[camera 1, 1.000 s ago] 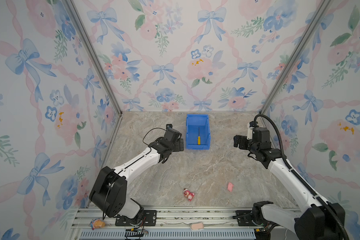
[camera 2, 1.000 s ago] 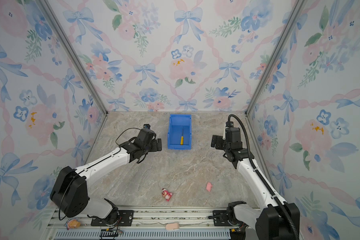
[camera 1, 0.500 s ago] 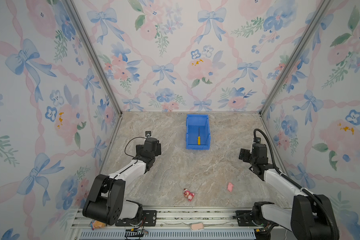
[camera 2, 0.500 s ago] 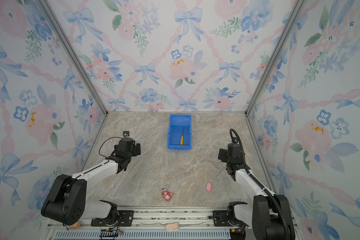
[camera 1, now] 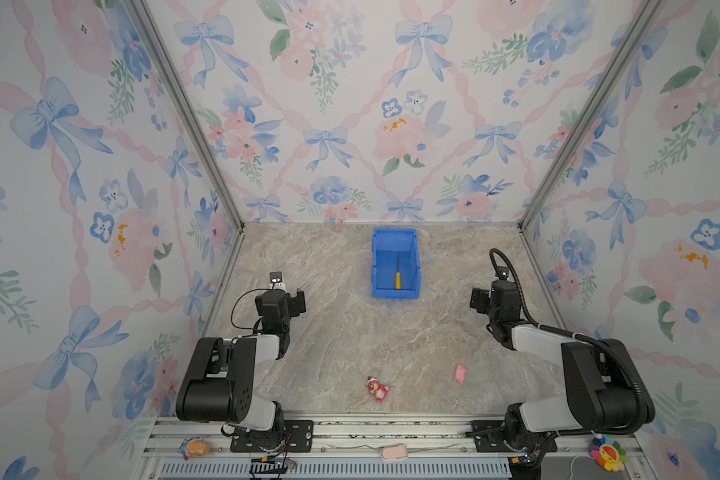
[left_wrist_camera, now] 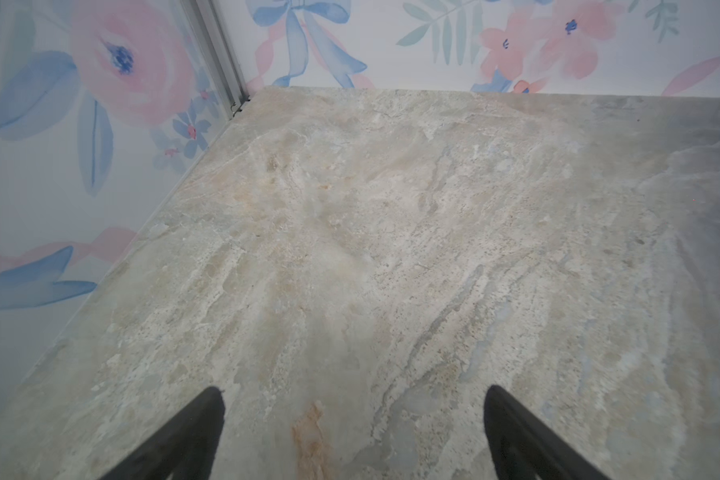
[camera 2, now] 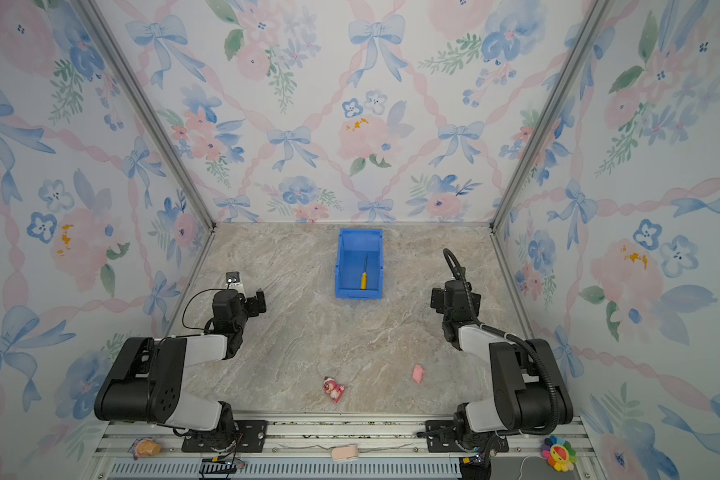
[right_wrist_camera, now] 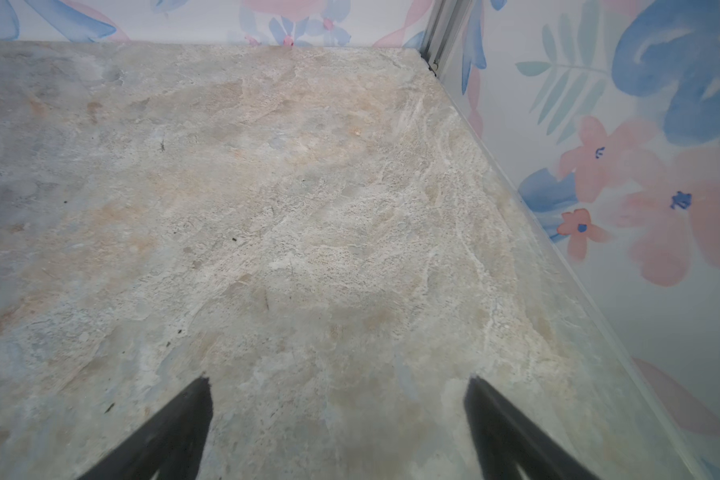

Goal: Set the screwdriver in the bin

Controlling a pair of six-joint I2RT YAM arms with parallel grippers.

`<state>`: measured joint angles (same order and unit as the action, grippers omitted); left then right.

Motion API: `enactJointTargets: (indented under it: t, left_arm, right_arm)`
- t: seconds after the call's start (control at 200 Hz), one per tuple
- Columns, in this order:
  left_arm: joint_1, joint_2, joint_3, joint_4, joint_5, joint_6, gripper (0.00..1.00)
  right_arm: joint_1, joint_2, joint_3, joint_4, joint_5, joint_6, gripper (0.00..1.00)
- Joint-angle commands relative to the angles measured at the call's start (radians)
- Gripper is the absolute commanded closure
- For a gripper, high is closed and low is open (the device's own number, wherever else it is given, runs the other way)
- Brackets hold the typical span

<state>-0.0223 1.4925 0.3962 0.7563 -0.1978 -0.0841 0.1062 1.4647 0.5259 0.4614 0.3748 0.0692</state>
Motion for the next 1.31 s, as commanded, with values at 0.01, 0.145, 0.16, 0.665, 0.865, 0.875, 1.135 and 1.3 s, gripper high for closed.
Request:
enactJointTargets:
  t: [0.01, 0.145, 0.16, 0.665, 0.865, 0.875, 1.135, 1.3]
  left_arm:
    - [0.015, 0.05, 0.004, 0.144, 0.126, 0.03, 0.02]
    - [0.022, 0.029, -0.087, 0.282, 0.203, 0.051, 0.02]
    - [0.022, 0.03, -0.096, 0.296, 0.211, 0.054, 0.02]
    - [0.005, 0.071, -0.151, 0.44, 0.163, 0.065, 0.02]
    - [-0.022, 0.07, -0.152, 0.44, 0.103, 0.074, 0.02]
    - [-0.023, 0.07, -0.152, 0.439, 0.104, 0.075, 0.02]
    - [-0.024, 0.073, -0.148, 0.439, 0.103, 0.078, 0.02]
    - [-0.022, 0.074, -0.149, 0.438, 0.109, 0.076, 0.02]
  right_arm:
    - [-0.024, 0.06, -0.004, 0.203, -0.057, -0.041, 0.03]
    - [-0.022, 0.051, -0.021, 0.217, -0.099, -0.056, 0.03]
    - [-0.023, 0.047, -0.021, 0.211, -0.104, -0.056, 0.03]
    - [-0.047, 0.087, -0.126, 0.435, -0.215, -0.066, 0.03]
    - [-0.043, 0.083, -0.13, 0.438, -0.214, -0.068, 0.03]
    - [-0.043, 0.083, -0.13, 0.438, -0.214, -0.068, 0.03]
    - [-0.041, 0.083, -0.13, 0.436, -0.211, -0.07, 0.03]
    - [-0.042, 0.083, -0.13, 0.437, -0.211, -0.07, 0.03]
